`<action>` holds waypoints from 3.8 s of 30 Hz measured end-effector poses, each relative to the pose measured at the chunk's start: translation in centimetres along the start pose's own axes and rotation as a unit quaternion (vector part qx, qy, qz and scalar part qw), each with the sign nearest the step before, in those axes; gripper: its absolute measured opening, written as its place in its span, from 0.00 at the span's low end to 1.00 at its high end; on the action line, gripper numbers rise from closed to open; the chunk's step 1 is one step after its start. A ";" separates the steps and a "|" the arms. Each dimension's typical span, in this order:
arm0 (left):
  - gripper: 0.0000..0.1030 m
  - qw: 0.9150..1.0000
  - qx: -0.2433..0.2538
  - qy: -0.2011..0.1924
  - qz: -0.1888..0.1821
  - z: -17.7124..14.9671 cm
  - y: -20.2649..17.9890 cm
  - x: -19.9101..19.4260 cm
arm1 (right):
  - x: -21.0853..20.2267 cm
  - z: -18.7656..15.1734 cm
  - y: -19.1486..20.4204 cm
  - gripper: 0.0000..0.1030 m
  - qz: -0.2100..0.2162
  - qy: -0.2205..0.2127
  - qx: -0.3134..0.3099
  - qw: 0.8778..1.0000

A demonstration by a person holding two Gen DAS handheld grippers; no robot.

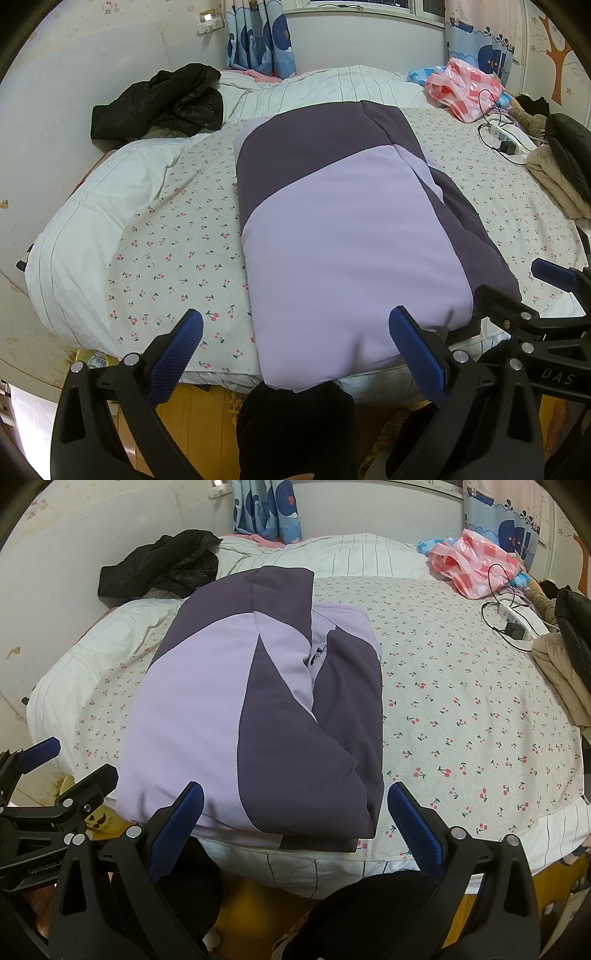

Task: Fold large clothes

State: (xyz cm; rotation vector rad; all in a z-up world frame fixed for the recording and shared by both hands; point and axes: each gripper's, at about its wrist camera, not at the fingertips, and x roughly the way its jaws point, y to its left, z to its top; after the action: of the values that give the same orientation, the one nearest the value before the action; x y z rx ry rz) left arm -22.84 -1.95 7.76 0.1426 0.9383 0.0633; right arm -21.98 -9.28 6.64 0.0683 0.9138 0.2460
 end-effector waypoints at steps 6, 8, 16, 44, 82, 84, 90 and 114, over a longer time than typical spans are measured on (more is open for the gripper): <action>0.93 1.000 -0.001 0.001 -0.001 0.0 0.0 0.0 | 0.0 -0.1 0.0 0.93 -0.003 -0.001 0.001 1.000; 0.93 1.000 -0.001 0.001 -0.001 -0.1 0.0 0.0 | 0.0 -0.1 0.0 0.93 -0.005 -0.002 0.001 1.000; 0.93 1.000 -0.009 0.003 -0.006 -0.4 0.1 0.4 | 0.1 -0.2 0.1 0.93 -0.008 -0.003 0.000 1.000; 0.93 1.000 -0.014 0.000 -0.008 -0.2 0.5 0.5 | 0.2 -0.1 0.4 0.93 -0.014 -0.004 -0.004 1.000; 0.93 1.000 -0.022 0.004 -0.016 -0.4 0.3 0.5 | 0.7 -0.1 0.2 0.93 -0.018 -0.004 -0.004 1.000; 0.93 1.000 -0.023 0.004 -0.017 -0.4 0.3 0.5 | 0.6 -0.1 0.2 0.93 -0.018 -0.004 -0.004 1.000; 0.93 1.000 -0.025 0.005 -0.018 -0.5 0.4 0.6 | 0.7 -0.1 0.1 0.93 -0.018 -0.004 -0.005 1.000; 0.93 0.998 -0.056 -0.006 -0.018 -0.4 1.6 0.4 | 0.6 -0.3 0.0 0.93 -0.016 -0.004 -0.004 1.000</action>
State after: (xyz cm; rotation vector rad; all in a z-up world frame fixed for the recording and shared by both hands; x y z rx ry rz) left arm -22.91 -0.24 7.47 0.0233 0.9220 0.0816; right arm -21.85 -9.19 6.00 0.0477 0.9050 0.2186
